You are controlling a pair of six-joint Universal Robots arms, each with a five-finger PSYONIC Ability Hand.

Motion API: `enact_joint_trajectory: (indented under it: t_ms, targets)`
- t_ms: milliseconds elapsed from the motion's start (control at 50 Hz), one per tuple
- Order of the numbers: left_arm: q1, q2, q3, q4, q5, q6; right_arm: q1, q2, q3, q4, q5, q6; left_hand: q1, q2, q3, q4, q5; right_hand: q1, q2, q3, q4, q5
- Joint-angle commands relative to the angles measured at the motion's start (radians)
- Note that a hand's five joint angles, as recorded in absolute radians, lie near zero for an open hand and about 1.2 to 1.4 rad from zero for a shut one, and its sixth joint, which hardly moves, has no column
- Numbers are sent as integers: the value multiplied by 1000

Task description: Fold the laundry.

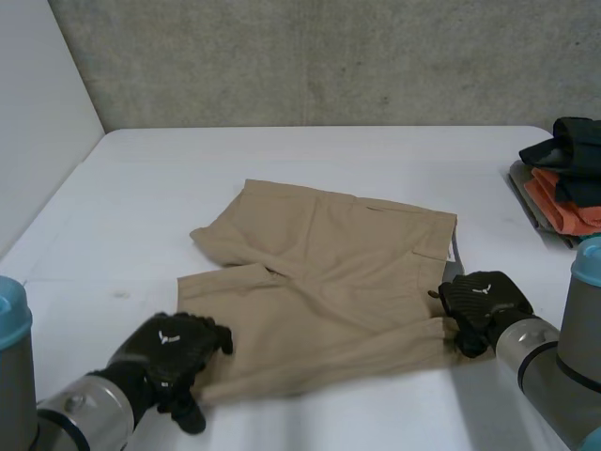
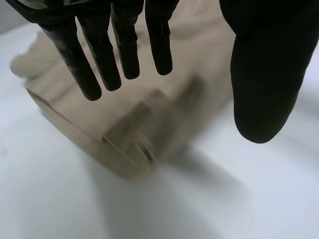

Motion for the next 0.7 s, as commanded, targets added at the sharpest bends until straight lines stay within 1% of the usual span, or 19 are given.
enact_joint_trajectory:
  t_ms: [20, 60, 100, 120, 140, 180, 200, 220, 260, 280, 320, 340, 360, 420, 460, 520, 540, 680, 700]
  targets:
    - [2, -56, -11, -12, -10, 0, -2, 0, 8, -9, 0, -4, 31, 40, 34, 50, 52, 400, 213, 207, 204, 216]
    - [-1, -102, 1, -2, -13, 10, -1, 0, 8, -11, 0, -4, 54, 63, 57, 73, 75, 400, 213, 207, 204, 216]
    - [-1, -131, 10, 8, -16, 11, -1, 0, 9, -17, 0, -4, 133, 142, 136, 152, 154, 400, 213, 207, 204, 216]
    - [-1, -165, 27, 37, -20, 13, -1, -1, 9, -20, 0, -4, 366, 375, 369, 385, 387, 400, 213, 207, 204, 216]
    - [-3, -182, 35, 62, -23, 13, 1, -3, 9, -23, 0, -4, 519, 528, 522, 539, 541, 400, 213, 207, 204, 216]
    - [-6, -211, 59, 119, -40, 14, 1, -4, 8, -31, 0, -18, 766, 775, 769, 786, 788, 400, 213, 207, 204, 216]
    - [-7, -234, 84, 180, -65, 16, 1, -4, 6, -34, 0, -21, 907, 916, 910, 926, 929, 400, 213, 207, 204, 216]
    - [-9, -243, 98, 209, -79, 17, 1, -6, 3, -37, 0, -21, 941, 949, 943, 960, 962, 400, 213, 207, 204, 216]
    - [-13, -260, 131, 269, -108, 29, 4, -12, -9, -55, 0, -30, 943, 952, 946, 962, 965, 400, 213, 207, 204, 216]
    - [-16, -278, 176, 330, -129, 60, 5, -14, -14, -65, 0, -36, 943, 952, 946, 962, 965, 400, 213, 207, 204, 216]
    - [-20, -305, 222, 393, -142, 98, 12, -17, -40, -97, 3, -62, 943, 952, 946, 962, 965, 400, 213, 207, 204, 216]
    - [-20, -318, 249, 427, -145, 121, 12, -15, -52, -111, 6, -71, 943, 952, 946, 962, 965, 400, 213, 207, 204, 216]
    - [-20, -352, 304, 494, -142, 166, 12, -14, -64, -123, 7, -81, 943, 952, 946, 962, 965, 400, 213, 207, 204, 216]
    - [-21, -406, 395, 589, -140, 241, 9, -4, -124, -161, 7, -102, 943, 952, 946, 962, 965, 400, 213, 207, 204, 216]
    - [-24, -485, 510, 669, -132, 319, 10, 23, -190, -187, 10, -107, 943, 952, 946, 962, 965, 400, 213, 207, 204, 216]
    - [-20, -625, 699, 702, -125, 393, 9, 97, -270, -209, 13, -104, 943, 952, 946, 962, 965, 400, 213, 207, 204, 216]
    - [-20, -662, 745, 700, -122, 402, 9, 150, -326, -223, 18, -104, 941, 950, 944, 960, 962, 400, 213, 207, 204, 216]
    - [-6, -953, 1133, 692, -17, 418, 10, 370, -570, -273, 59, -125, 935, 944, 938, 954, 956, 400, 213, 207, 204, 216]
    - [-4, -990, 1182, 692, -10, 418, 10, 432, -639, -295, 68, -142, 932, 941, 935, 951, 954, 400, 213, 207, 204, 216]
